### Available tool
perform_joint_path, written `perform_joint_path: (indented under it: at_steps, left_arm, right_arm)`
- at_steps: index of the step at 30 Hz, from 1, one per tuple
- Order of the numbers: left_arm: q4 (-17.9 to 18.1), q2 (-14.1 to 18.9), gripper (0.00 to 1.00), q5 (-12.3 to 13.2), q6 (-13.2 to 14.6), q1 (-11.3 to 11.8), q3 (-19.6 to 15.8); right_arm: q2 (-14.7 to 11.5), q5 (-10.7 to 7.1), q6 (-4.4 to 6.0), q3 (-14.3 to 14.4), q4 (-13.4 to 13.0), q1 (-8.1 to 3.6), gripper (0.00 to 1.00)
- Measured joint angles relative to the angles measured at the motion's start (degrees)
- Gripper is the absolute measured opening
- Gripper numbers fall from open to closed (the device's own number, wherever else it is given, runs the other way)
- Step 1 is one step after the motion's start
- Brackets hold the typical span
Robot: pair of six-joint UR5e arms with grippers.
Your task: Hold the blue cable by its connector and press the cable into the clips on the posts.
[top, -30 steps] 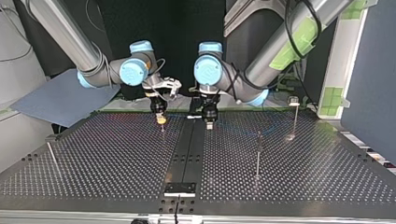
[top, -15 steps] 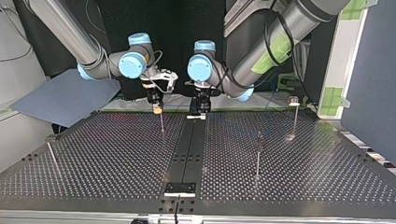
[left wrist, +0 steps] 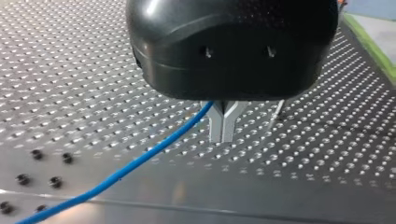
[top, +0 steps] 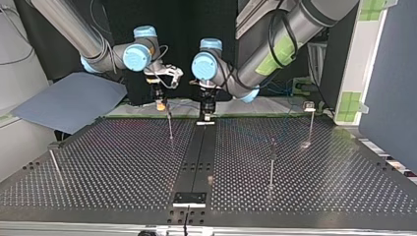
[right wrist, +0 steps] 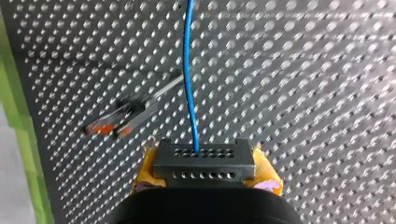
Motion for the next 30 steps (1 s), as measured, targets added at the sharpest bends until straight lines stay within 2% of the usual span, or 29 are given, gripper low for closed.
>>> perform_joint_path:
  at_steps: [8, 18, 30]
  left_arm:
    - [2.74, -3.98, 0.02, 0.0, -0.29, -1.52, 0.0]
    - [5.17, -5.75, 0.02, -1.34, -0.41, -3.87, -0.01]
    - [8.98, -9.1, 0.02, -2.46, -0.16, -5.68, 0.01]
  right_arm:
    - [0.05, 0.29, 0.24, 4.35, -4.32, -1.16, 0.0]
    - [0.64, -0.09, 1.01, 8.01, -9.67, -2.79, 0.0]
    - [6.38, -0.57, 1.26, 8.33, -16.11, -4.11, 0.0]
